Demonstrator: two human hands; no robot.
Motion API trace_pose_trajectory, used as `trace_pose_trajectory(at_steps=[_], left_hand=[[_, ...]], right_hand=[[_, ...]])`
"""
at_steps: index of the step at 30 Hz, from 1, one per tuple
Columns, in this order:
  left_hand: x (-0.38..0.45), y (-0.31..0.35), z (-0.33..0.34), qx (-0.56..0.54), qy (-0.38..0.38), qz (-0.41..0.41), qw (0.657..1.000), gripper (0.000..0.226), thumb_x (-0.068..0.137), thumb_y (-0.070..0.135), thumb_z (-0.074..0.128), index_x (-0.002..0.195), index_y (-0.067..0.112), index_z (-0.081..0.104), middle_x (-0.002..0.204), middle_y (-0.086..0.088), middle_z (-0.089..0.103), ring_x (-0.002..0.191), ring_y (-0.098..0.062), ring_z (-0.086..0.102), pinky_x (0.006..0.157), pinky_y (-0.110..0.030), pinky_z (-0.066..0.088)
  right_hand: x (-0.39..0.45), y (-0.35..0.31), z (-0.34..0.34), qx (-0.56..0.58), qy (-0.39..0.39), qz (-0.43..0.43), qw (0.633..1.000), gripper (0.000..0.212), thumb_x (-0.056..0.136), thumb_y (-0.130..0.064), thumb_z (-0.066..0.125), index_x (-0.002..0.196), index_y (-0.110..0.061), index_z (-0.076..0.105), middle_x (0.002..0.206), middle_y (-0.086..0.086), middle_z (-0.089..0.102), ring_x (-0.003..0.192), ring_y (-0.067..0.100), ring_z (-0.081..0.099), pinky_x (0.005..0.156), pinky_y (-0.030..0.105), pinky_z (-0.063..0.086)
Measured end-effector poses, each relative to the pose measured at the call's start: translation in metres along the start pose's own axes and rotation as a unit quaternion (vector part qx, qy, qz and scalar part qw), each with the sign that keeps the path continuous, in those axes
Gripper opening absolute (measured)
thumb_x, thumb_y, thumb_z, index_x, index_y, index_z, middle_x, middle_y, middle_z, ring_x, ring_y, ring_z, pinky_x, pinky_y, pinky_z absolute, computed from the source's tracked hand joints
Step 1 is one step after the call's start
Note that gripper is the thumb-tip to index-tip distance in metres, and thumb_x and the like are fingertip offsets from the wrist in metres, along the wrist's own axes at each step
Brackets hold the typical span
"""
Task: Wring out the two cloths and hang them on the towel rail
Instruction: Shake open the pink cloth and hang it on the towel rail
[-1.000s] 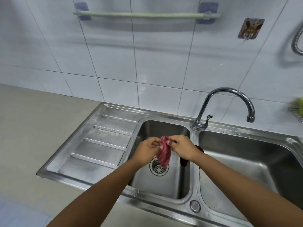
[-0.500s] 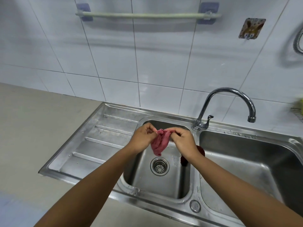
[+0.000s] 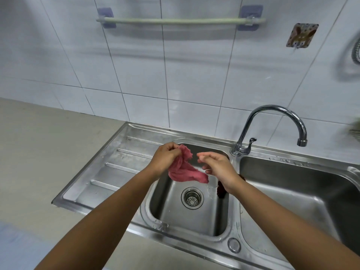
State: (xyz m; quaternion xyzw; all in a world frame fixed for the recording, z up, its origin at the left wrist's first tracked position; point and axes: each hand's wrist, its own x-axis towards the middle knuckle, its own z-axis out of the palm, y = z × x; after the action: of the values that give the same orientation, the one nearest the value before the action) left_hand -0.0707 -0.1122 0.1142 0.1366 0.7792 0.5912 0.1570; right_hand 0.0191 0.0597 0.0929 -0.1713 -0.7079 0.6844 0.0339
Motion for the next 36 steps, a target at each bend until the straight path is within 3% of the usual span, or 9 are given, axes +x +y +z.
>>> trace_pose_trajectory(at_steps=[2, 7, 12, 16, 22, 25, 27, 32, 36], left_hand=[[0.001, 0.002, -0.001, -0.015, 0.002, -0.007, 1.000, 0.020, 0.088, 0.008, 0.059, 0.070, 0.017, 0.061, 0.071, 0.001, 0.063, 0.067, -0.012, 0.058, 0.063, -0.023, 0.043], [-0.003, 0.010, -0.004, -0.083, -0.040, -0.019, 0.996, 0.022, 0.092, 0.012, 0.054, 0.072, 0.018, 0.057, 0.076, -0.003, 0.059, 0.071, -0.016, 0.055, 0.060, -0.023, 0.041], [-0.003, 0.015, -0.006, -0.091, -0.060, -0.020, 0.994, 0.020, 0.096, 0.018, 0.050, 0.076, 0.018, 0.053, 0.091, -0.011, 0.057, 0.086, -0.021, 0.056, 0.077, -0.030, 0.045], [-0.007, 0.011, -0.006, -0.087, -0.046, -0.014, 0.995, 0.021, 0.100, 0.029, 0.049, 0.087, 0.013, 0.053, 0.086, -0.004, 0.063, 0.077, -0.011, 0.063, 0.069, -0.021, 0.051], [-0.004, -0.001, -0.022, -0.057, 0.002, 0.006, 0.998, 0.012, 0.093, 0.016, 0.062, 0.092, 0.004, 0.058, 0.085, -0.003, 0.066, 0.076, -0.012, 0.066, 0.067, -0.016, 0.056], [0.001, -0.010, -0.031, 0.021, 0.012, 0.015, 1.000, 0.005, 0.094, 0.012, 0.060, 0.094, 0.009, 0.064, 0.087, -0.006, 0.067, 0.082, -0.019, 0.065, 0.076, -0.023, 0.056], [0.002, -0.012, -0.032, 0.112, 0.021, 0.036, 0.993, 0.009, 0.095, 0.014, 0.058, 0.098, 0.012, 0.066, 0.088, -0.002, 0.067, 0.082, -0.016, 0.063, 0.079, -0.023, 0.052], [0.002, -0.004, -0.025, 0.163, 0.053, 0.086, 0.982, 0.017, 0.096, 0.007, 0.050, 0.098, 0.019, 0.063, 0.082, 0.014, 0.060, 0.075, 0.003, 0.055, 0.064, -0.002, 0.041], [0.005, 0.002, -0.019, 0.188, 0.072, 0.100, 0.974, 0.016, 0.092, 0.008, 0.053, 0.094, 0.021, 0.063, 0.082, 0.013, 0.062, 0.074, 0.003, 0.055, 0.063, -0.005, 0.041]], right_hand=[[-0.002, 0.002, 0.008, -0.038, -0.005, -0.023, 0.999, 0.025, 0.090, -0.009, 0.065, 0.114, -0.015, 0.068, 0.087, -0.003, 0.066, 0.074, 0.007, 0.060, 0.067, 0.014, 0.050], [0.001, 0.005, 0.017, -0.076, -0.029, -0.046, 0.996, 0.044, 0.086, -0.013, 0.072, 0.126, -0.025, 0.060, 0.089, -0.003, 0.064, 0.082, 0.008, 0.063, 0.076, 0.021, 0.050], [0.005, -0.003, 0.023, -0.097, 0.002, -0.076, 0.992, 0.012, 0.085, -0.015, 0.072, 0.083, -0.027, 0.071, 0.083, -0.007, 0.071, 0.082, 0.009, 0.066, 0.077, 0.026, 0.050], [0.008, -0.002, 0.025, -0.123, 0.016, -0.072, 0.990, 0.009, 0.087, -0.020, 0.070, 0.079, -0.024, 0.071, 0.085, -0.003, 0.073, 0.088, 0.018, 0.069, 0.088, 0.038, 0.055], [0.006, -0.005, 0.014, -0.108, 0.030, -0.053, 0.992, 0.022, 0.081, -0.016, 0.077, 0.069, -0.017, 0.058, 0.068, -0.006, 0.060, 0.073, 0.014, 0.057, 0.074, 0.033, 0.047], [0.007, -0.009, 0.007, -0.105, 0.022, -0.055, 0.993, 0.024, 0.083, -0.015, 0.075, 0.069, -0.017, 0.055, 0.075, -0.006, 0.066, 0.075, 0.013, 0.062, 0.077, 0.031, 0.050], [0.007, -0.014, 0.006, -0.131, 0.004, -0.061, 0.989, 0.025, 0.083, -0.014, 0.075, 0.072, -0.017, 0.052, 0.069, -0.006, 0.059, 0.065, 0.011, 0.054, 0.066, 0.027, 0.046], [0.011, -0.031, -0.001, -0.331, -0.106, -0.071, 0.935, 0.027, 0.078, -0.024, 0.079, 0.096, -0.027, 0.059, 0.076, -0.005, 0.057, 0.069, 0.011, 0.053, 0.063, 0.025, 0.041], [0.015, -0.040, -0.006, -0.504, -0.131, -0.088, 0.849, 0.021, 0.078, -0.036, 0.077, 0.073, -0.026, 0.059, 0.074, -0.010, 0.054, 0.072, 0.012, 0.051, 0.064, 0.029, 0.040]])
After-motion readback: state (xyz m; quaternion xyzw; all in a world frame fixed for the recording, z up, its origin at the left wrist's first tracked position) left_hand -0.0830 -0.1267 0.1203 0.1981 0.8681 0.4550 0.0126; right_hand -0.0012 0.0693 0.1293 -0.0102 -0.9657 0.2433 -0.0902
